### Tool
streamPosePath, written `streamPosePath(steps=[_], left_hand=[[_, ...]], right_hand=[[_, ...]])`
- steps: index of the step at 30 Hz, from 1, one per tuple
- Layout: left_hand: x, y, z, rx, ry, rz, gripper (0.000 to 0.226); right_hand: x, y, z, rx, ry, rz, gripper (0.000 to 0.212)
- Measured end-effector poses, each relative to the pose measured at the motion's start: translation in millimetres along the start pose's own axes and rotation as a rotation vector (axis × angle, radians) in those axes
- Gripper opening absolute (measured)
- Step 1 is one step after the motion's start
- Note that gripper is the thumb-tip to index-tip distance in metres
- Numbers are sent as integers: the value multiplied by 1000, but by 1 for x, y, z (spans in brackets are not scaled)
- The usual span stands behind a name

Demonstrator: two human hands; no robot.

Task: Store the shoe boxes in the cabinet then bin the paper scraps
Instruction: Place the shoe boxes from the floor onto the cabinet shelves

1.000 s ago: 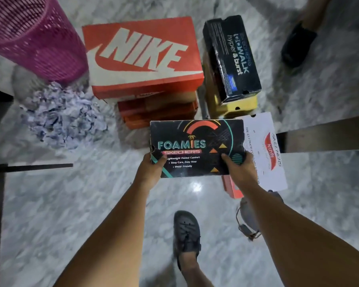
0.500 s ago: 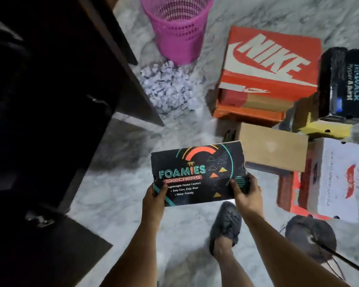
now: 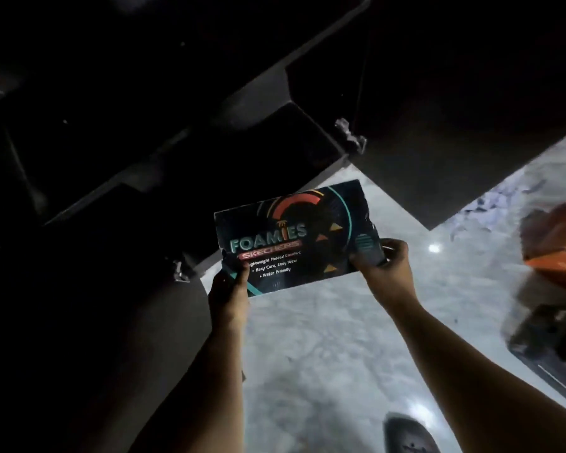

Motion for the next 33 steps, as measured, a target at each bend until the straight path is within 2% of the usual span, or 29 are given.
streamPosePath(steps=[2,5,6,7,10,13,14,17,19,20,22,26,29,30,33], left_hand=[[-54,-2,-17,64,7,53,74],[-176,-4,-71,231,83,200,87],[-194,-7,-69,266,95,257,94],[-196,-8,-56,302,134,297,93],[-198,-9,-25,316,237,406,65],[-220,-17,-16,250,339,486,80],[-223,-20,-11,223,333,496,84],[-252,-24,-5,104,116,497,88],[-265,-20,7,298,47,389,90],[-273,-18,12,443,45,351,84],[-282,-23,19,602,83,368,71],[-282,-16,9,514,99,315,66],[-283,-5,-16,395,47,353,87],[-276,0,-19,335,69,381,86],[-252,32,-19,100,166,325,52]], right_hand=[[-43,48,-12,17,-96,-77,62],[-103,119,-30,78,-257,-159,80],[-119,140,-36,87,-303,-169,86],[-132,160,-43,93,-351,-178,89],[-166,215,-59,85,-483,-174,84],[-196,261,-69,66,-561,-155,79],[-203,272,-72,85,-576,-127,79],[-218,302,-81,266,-577,-77,88],[-223,322,-90,316,-572,-116,97],[-223,331,-95,310,-576,-154,101],[-223,346,-105,264,-596,-236,100],[-224,344,-97,243,-585,-302,91],[-221,327,-73,218,-505,-270,85],[-219,317,-65,212,-484,-247,77],[-212,283,-45,220,-510,-173,60]])
Point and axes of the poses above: each hand's wrist, its own x-axis away from the middle knuckle, its own y-axis out of the palm, z = x × y, the point moved 5 cm from there along -x, towards the middle knuckle, and after that the axes turned 6 degrees about x, right-handed, at the moved point
